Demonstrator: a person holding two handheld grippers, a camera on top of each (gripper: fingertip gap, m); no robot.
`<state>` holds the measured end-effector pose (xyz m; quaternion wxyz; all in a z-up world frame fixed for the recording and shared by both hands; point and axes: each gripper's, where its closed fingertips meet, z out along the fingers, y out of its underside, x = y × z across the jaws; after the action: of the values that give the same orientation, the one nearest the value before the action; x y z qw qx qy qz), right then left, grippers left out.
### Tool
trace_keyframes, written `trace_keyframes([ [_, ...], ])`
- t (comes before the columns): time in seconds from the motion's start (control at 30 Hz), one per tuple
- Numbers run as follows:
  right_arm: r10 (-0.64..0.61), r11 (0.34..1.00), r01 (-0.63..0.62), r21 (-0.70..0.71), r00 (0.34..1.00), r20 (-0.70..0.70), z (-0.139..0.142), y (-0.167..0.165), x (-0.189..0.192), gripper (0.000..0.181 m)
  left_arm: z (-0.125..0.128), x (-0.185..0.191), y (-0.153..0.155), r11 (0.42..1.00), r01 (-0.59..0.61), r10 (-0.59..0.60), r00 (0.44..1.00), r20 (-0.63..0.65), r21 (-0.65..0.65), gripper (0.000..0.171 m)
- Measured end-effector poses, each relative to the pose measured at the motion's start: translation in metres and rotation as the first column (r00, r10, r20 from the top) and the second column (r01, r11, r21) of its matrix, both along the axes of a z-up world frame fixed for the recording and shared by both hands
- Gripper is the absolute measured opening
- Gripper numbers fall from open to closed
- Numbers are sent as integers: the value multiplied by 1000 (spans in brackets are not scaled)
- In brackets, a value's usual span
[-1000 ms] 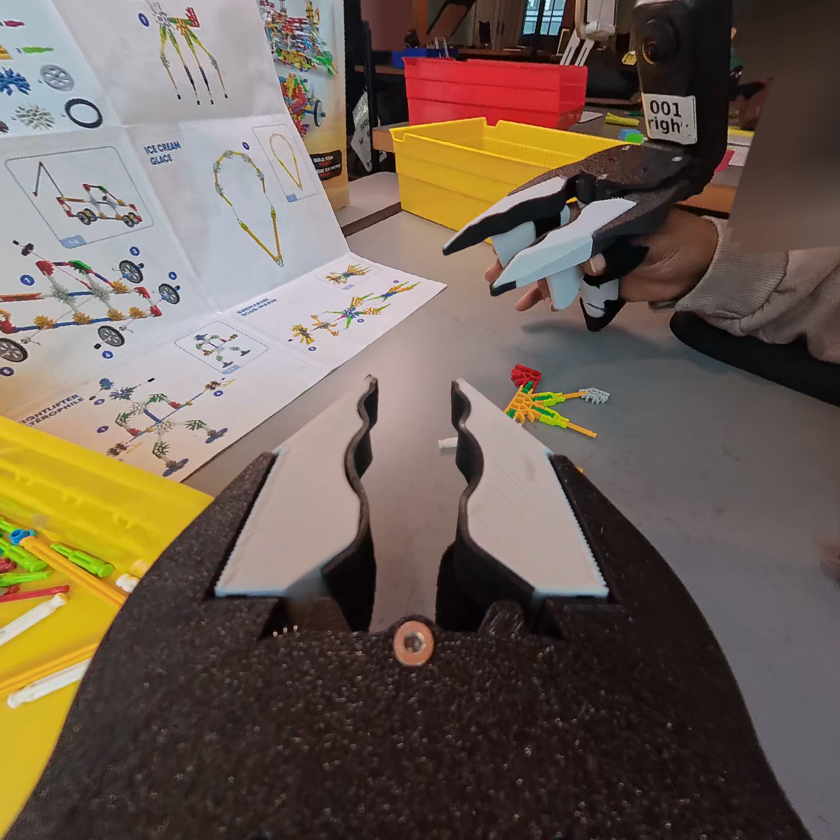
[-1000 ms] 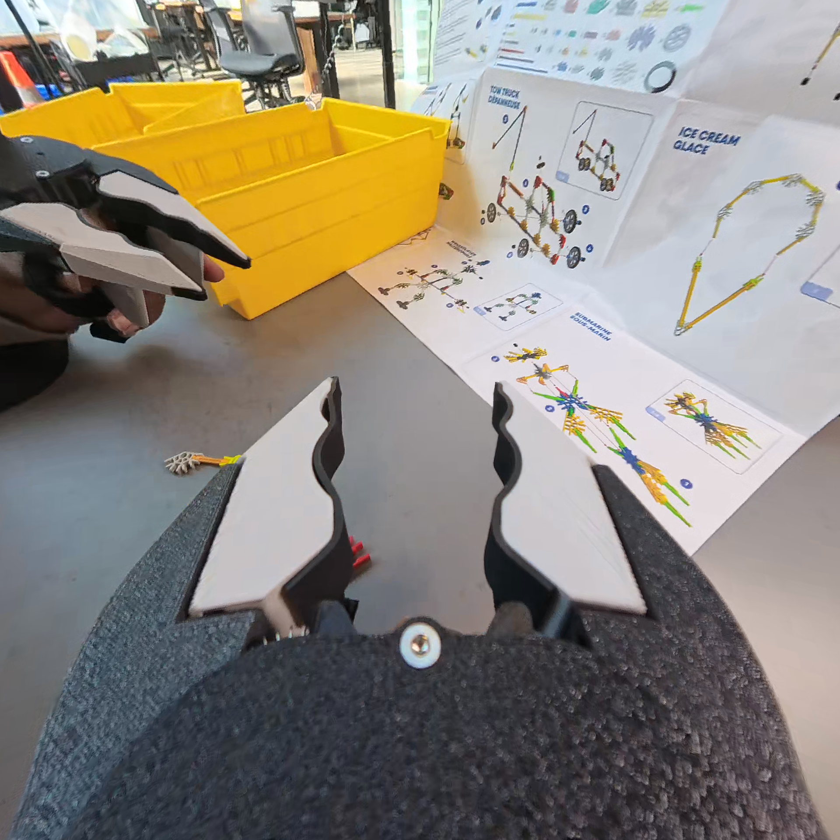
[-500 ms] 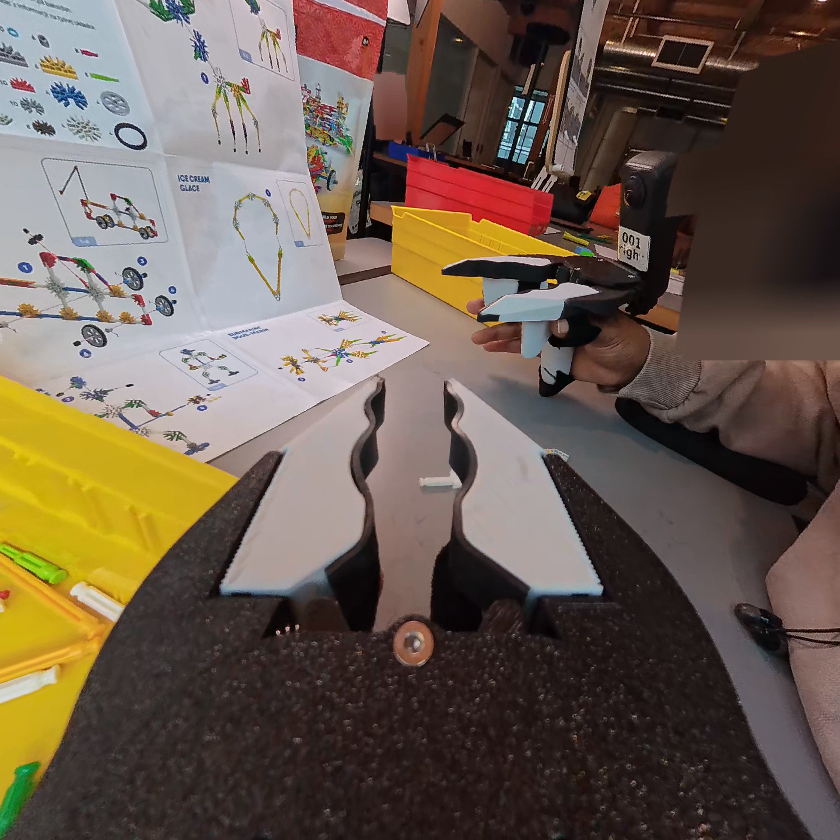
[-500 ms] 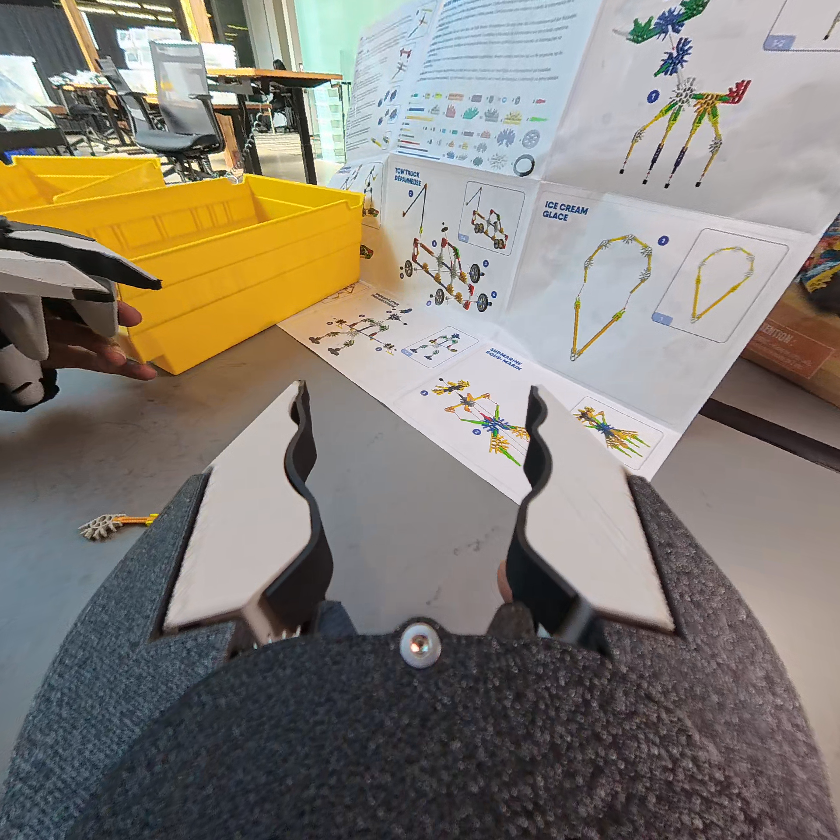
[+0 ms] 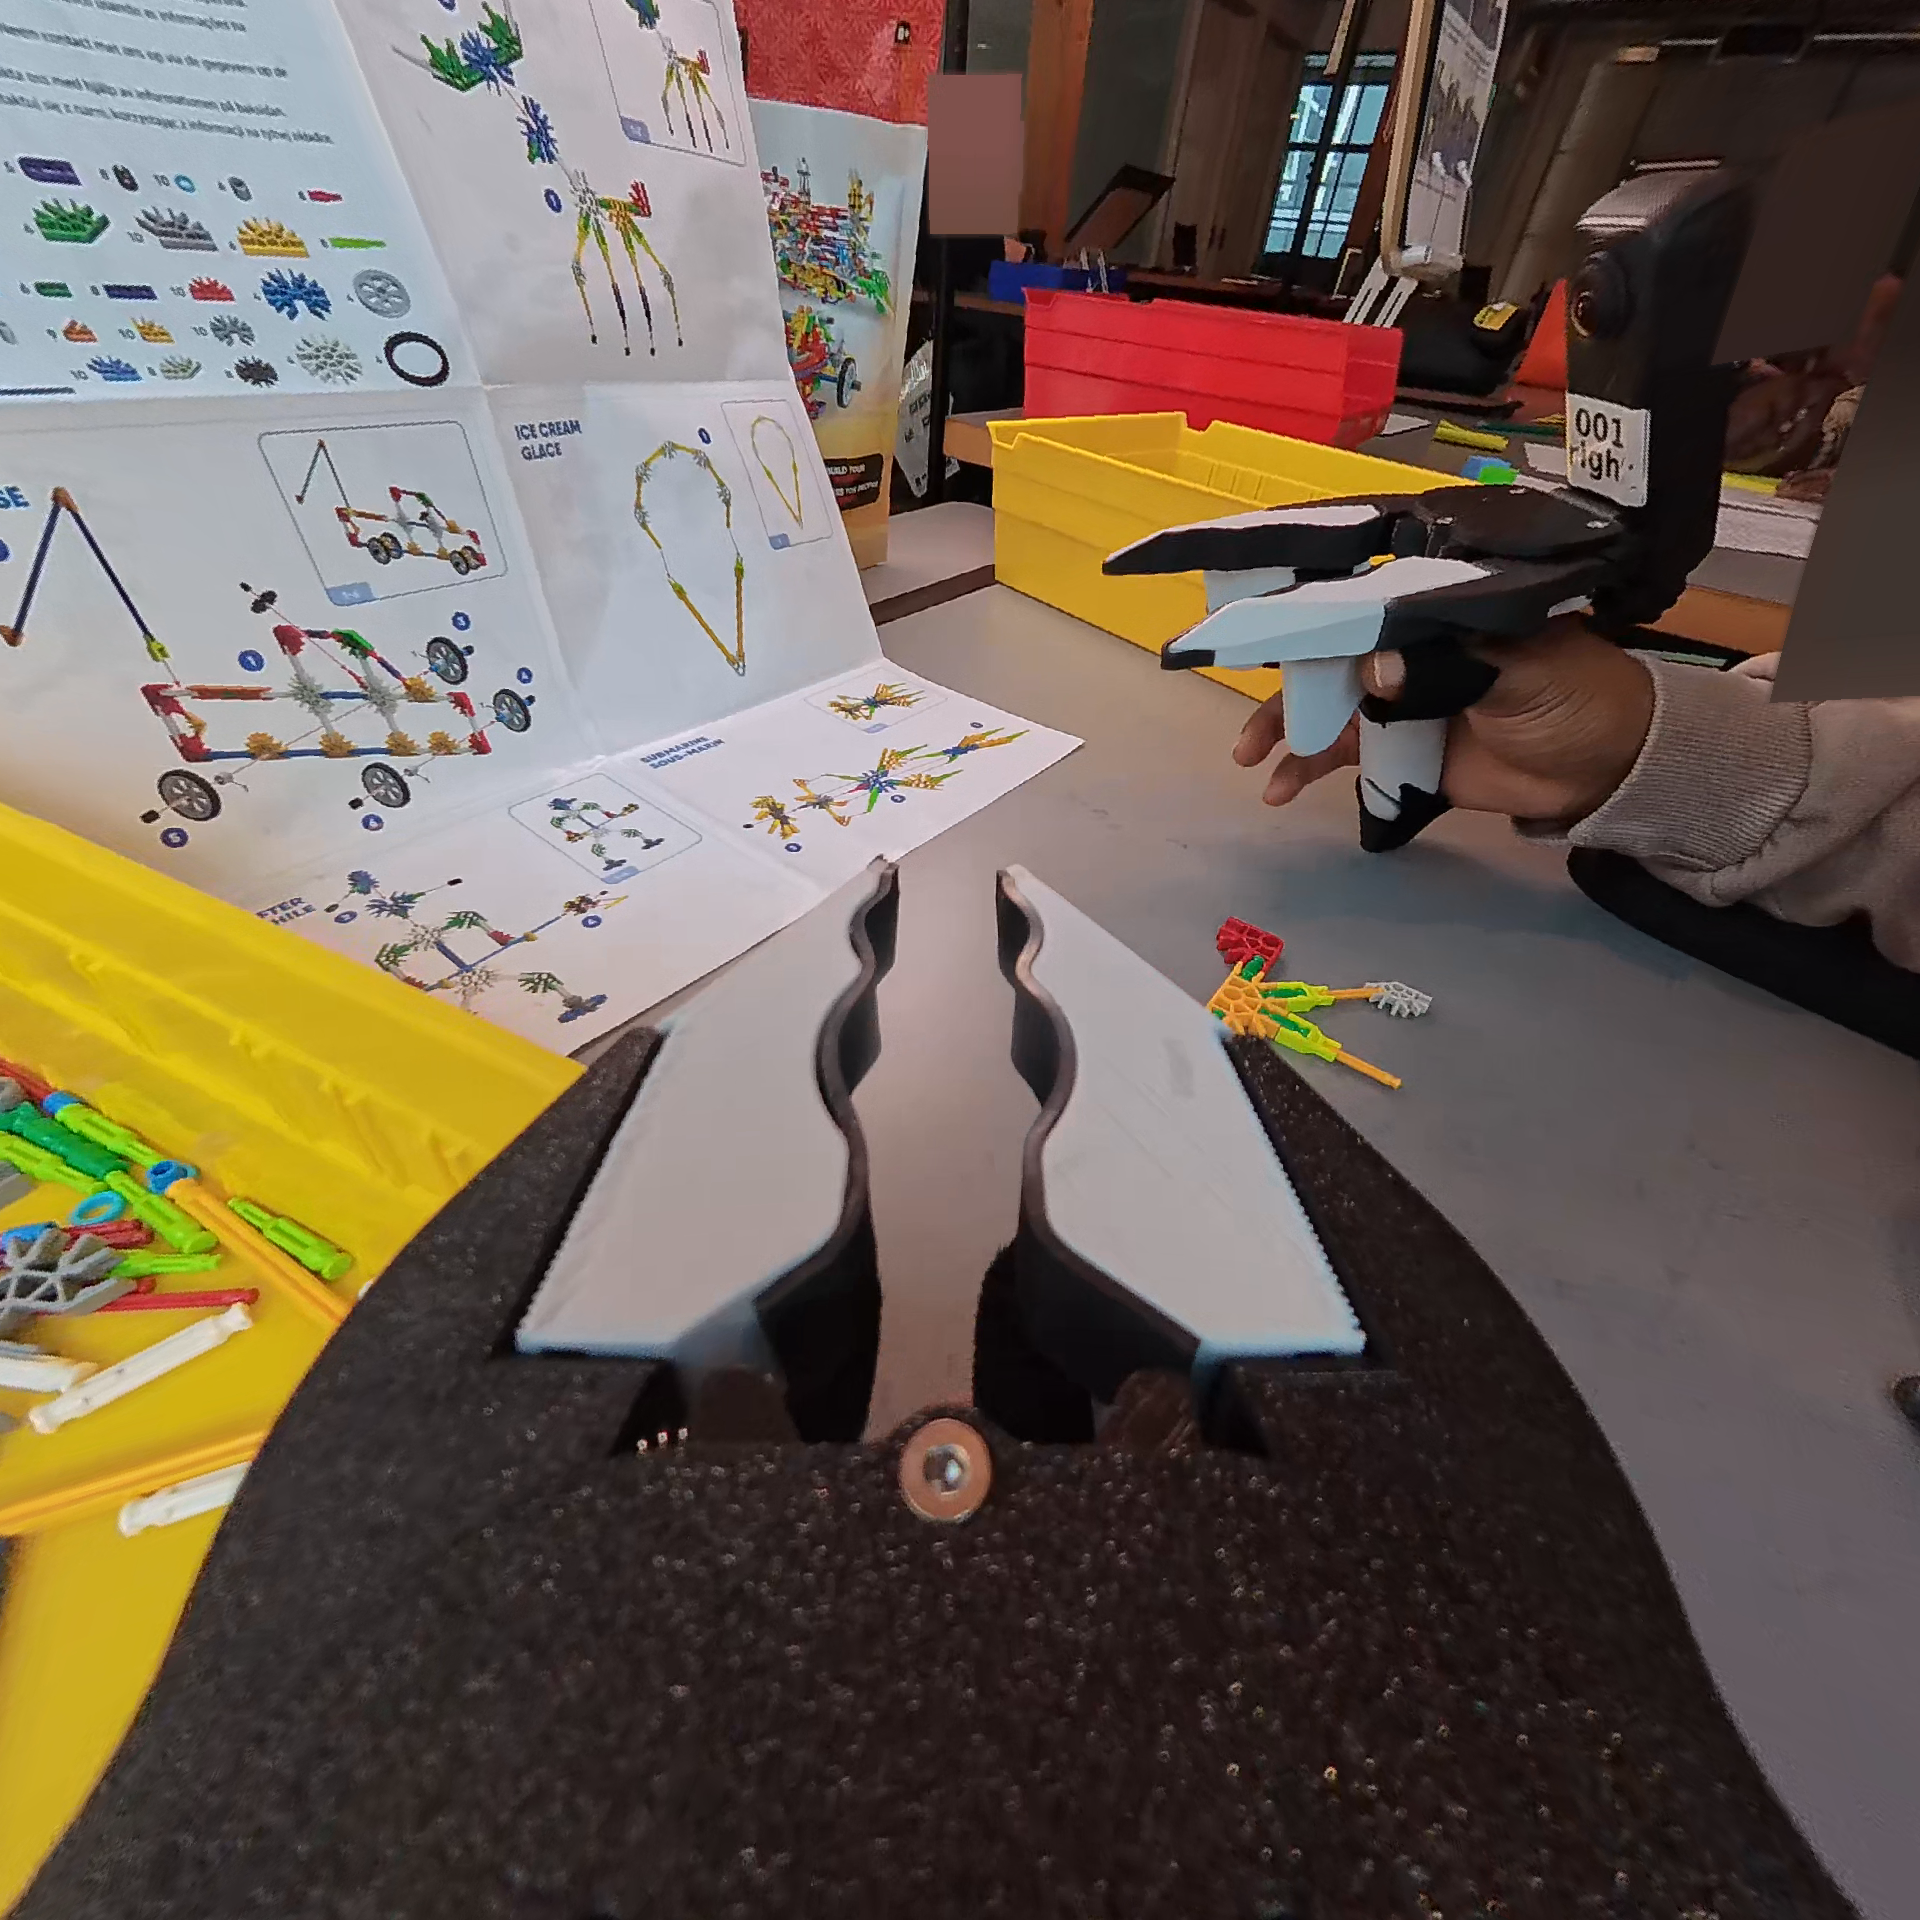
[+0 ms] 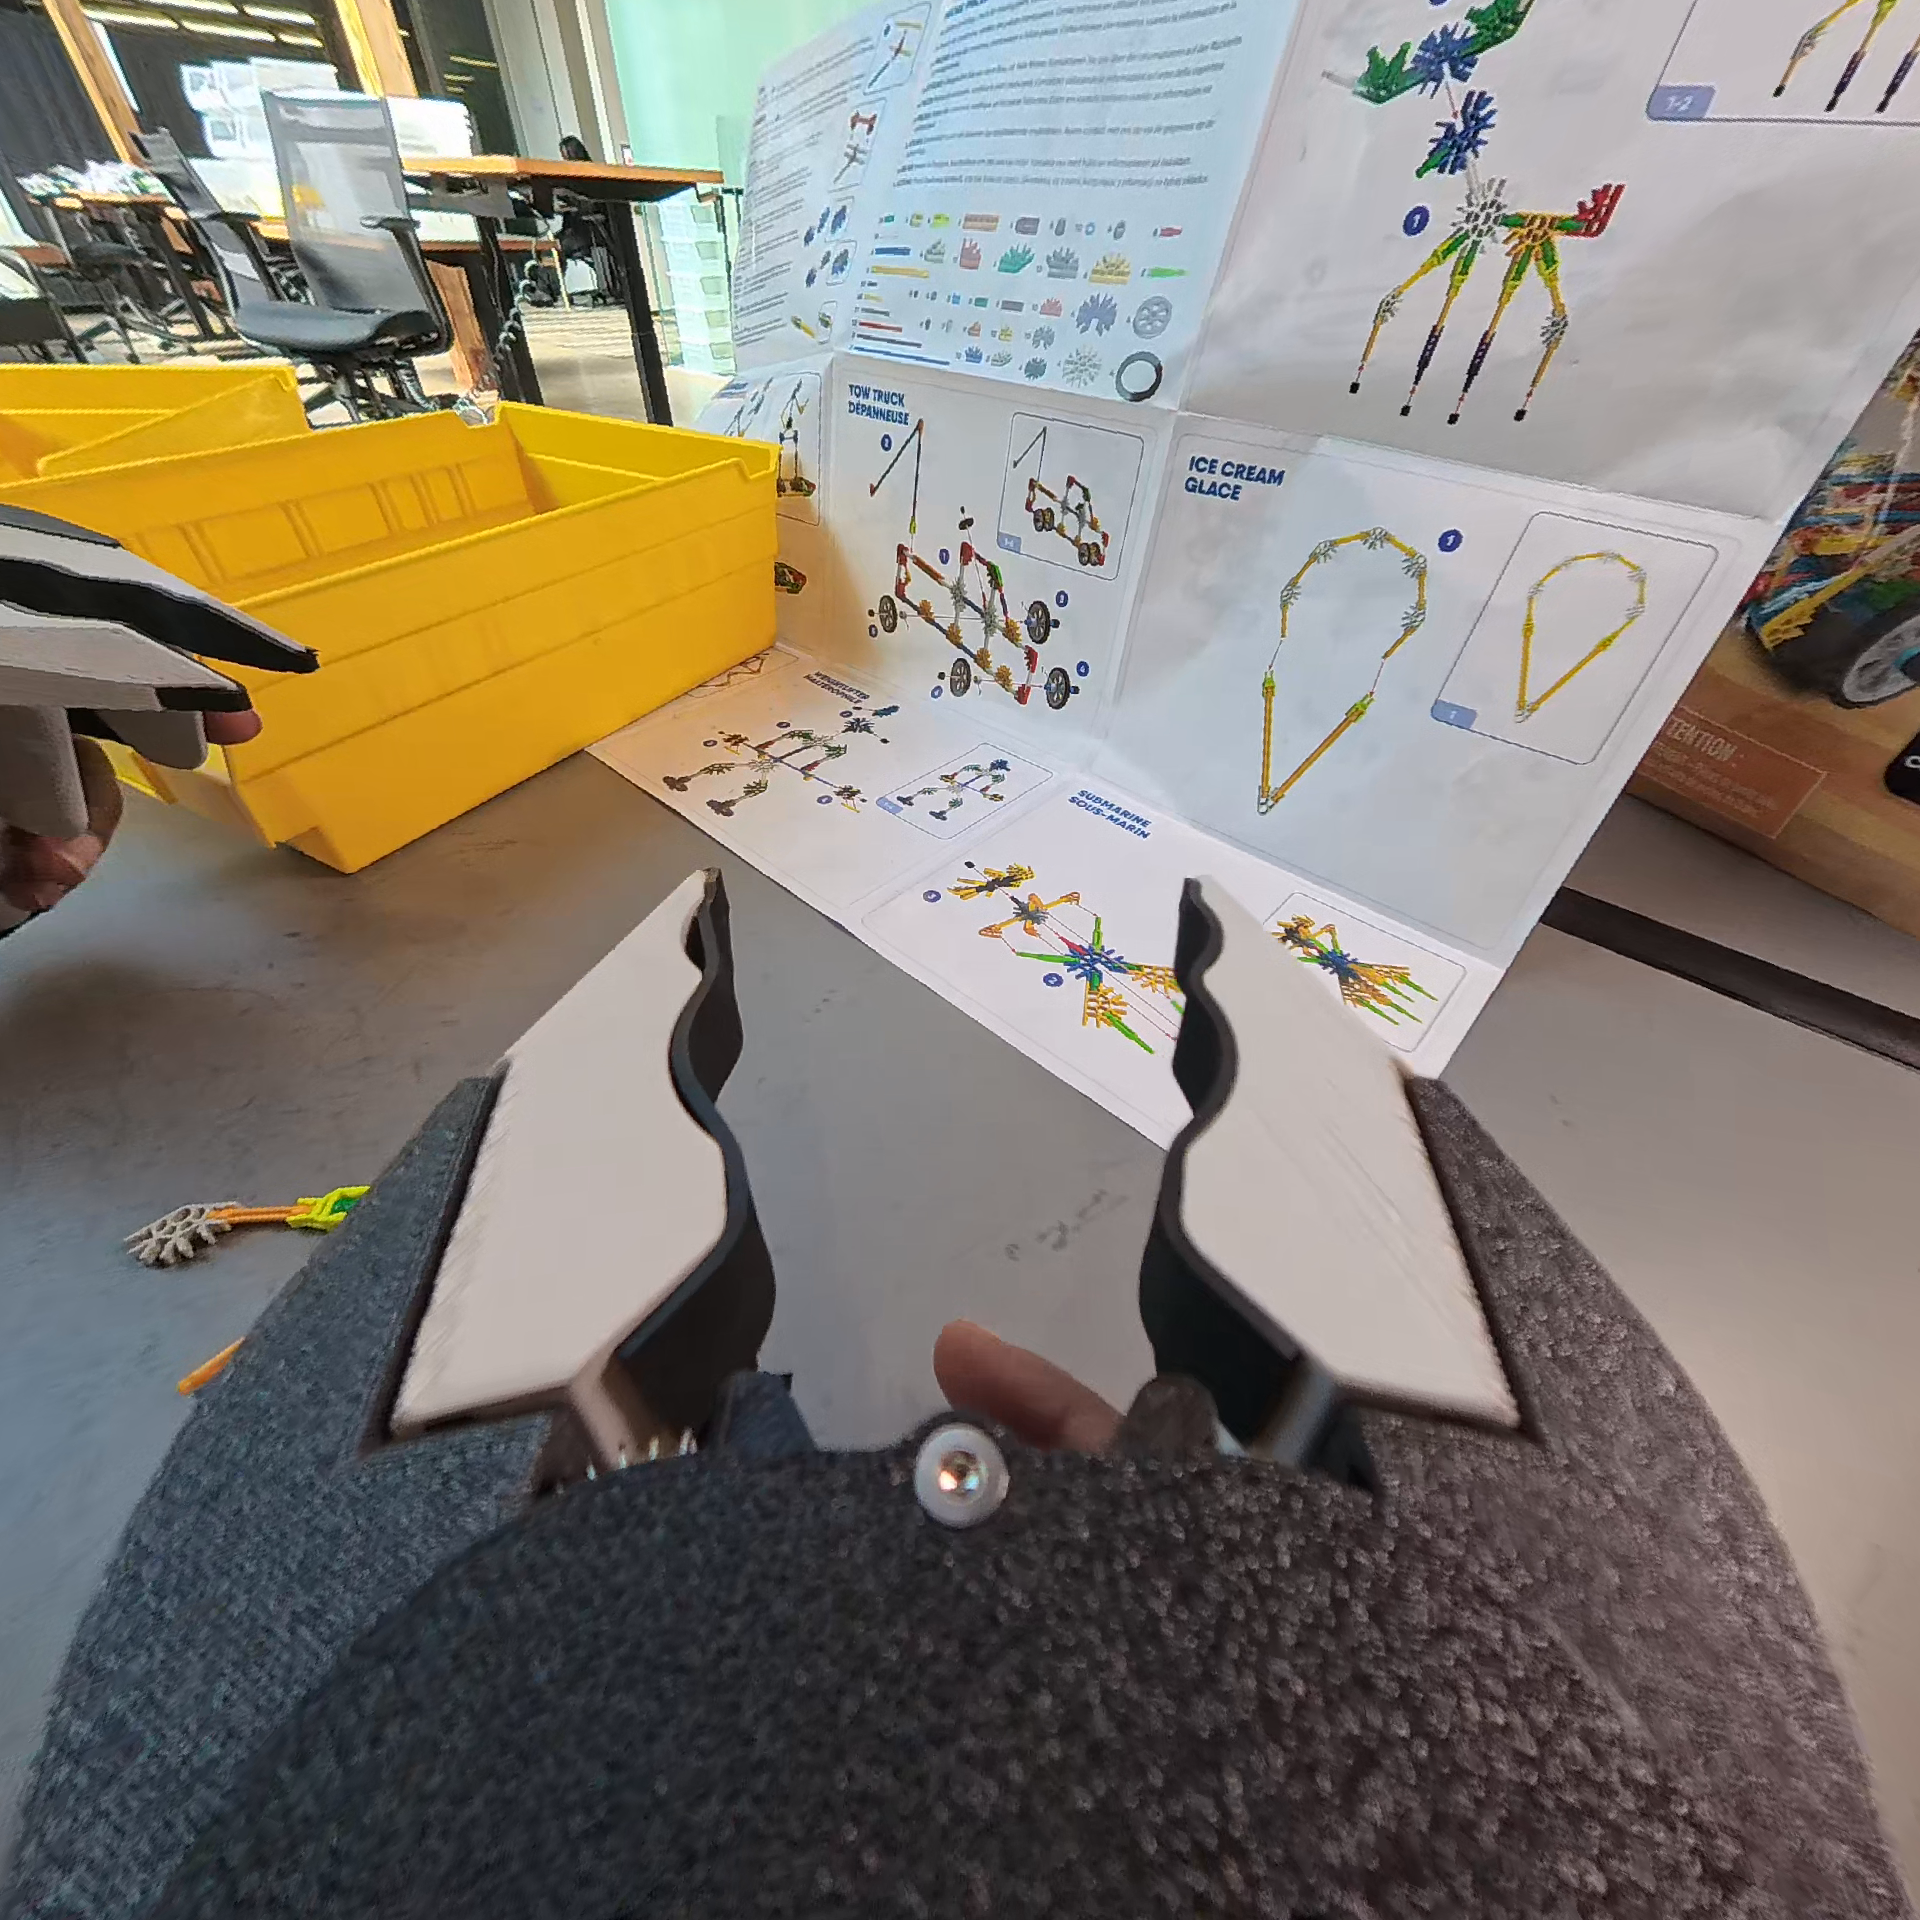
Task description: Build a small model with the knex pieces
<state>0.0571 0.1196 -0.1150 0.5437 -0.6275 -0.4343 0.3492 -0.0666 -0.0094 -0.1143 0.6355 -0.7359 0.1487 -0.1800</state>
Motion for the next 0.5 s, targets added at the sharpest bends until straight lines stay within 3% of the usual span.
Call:
trace_keyframes([
  [0.27,-49,999,49,-14,999,-14,1,11,7,83,-1,1,0,1000,10,-10,1000,-4,0,18],
  [0.5,-43,999,43,9,999,-7,3,10,8,73,13,11,-11,994,74,-72,997,-24,81,24],
])
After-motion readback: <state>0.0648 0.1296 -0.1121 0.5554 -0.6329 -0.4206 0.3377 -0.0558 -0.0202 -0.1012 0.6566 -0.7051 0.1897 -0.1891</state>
